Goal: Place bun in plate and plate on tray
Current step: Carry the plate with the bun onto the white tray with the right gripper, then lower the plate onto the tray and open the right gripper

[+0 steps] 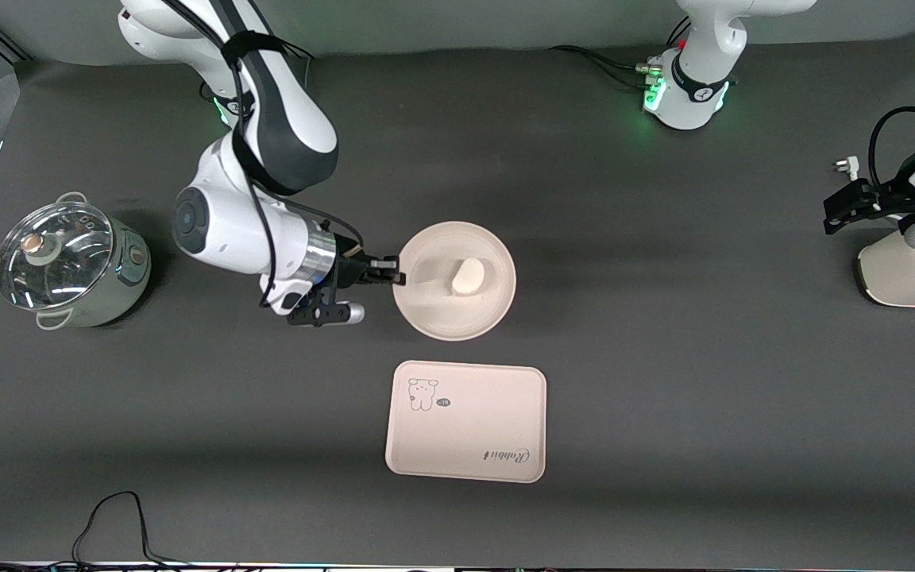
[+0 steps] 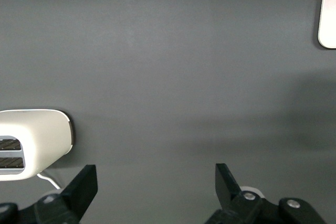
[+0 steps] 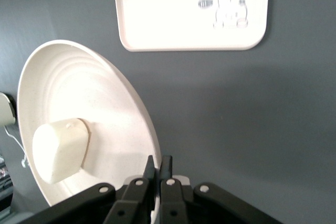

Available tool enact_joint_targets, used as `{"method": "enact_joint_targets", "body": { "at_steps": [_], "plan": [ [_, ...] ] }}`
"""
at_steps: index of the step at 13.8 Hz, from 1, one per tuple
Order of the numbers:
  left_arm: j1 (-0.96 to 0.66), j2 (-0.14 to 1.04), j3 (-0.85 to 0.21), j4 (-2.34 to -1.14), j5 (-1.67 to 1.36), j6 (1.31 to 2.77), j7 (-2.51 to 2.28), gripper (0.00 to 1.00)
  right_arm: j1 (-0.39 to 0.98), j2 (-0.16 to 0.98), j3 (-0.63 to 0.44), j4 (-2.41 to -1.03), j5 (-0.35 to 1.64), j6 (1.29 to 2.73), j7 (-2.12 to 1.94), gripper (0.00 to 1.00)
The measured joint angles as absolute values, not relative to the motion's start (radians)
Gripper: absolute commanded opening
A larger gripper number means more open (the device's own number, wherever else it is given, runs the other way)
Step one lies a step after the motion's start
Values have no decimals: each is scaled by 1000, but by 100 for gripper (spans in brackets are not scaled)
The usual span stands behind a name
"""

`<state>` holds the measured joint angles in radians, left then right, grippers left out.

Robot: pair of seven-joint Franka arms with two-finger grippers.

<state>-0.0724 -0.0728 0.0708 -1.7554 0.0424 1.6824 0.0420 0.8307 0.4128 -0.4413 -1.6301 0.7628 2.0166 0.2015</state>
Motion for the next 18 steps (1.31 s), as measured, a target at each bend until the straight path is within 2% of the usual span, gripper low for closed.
{"method": "enact_joint_targets", "body": {
  "at_steps": [5,8,14,18],
  "plan": [
    [-73,-71,70,-1756,42,1683,42,100,698,731,-437,-1271,883,1987,231,0],
    [-73,-70,69,-1756,42,1685,42,100,656,900,-425,-1128,943,2074,256,0],
    [-73,-68,69,-1756,42,1686,42,100,654,1051,-338,-1089,964,2302,271,0],
    [-73,-68,69,-1756,42,1686,42,100,639,1108,-331,-1086,964,2335,273,0]
  ]
}}
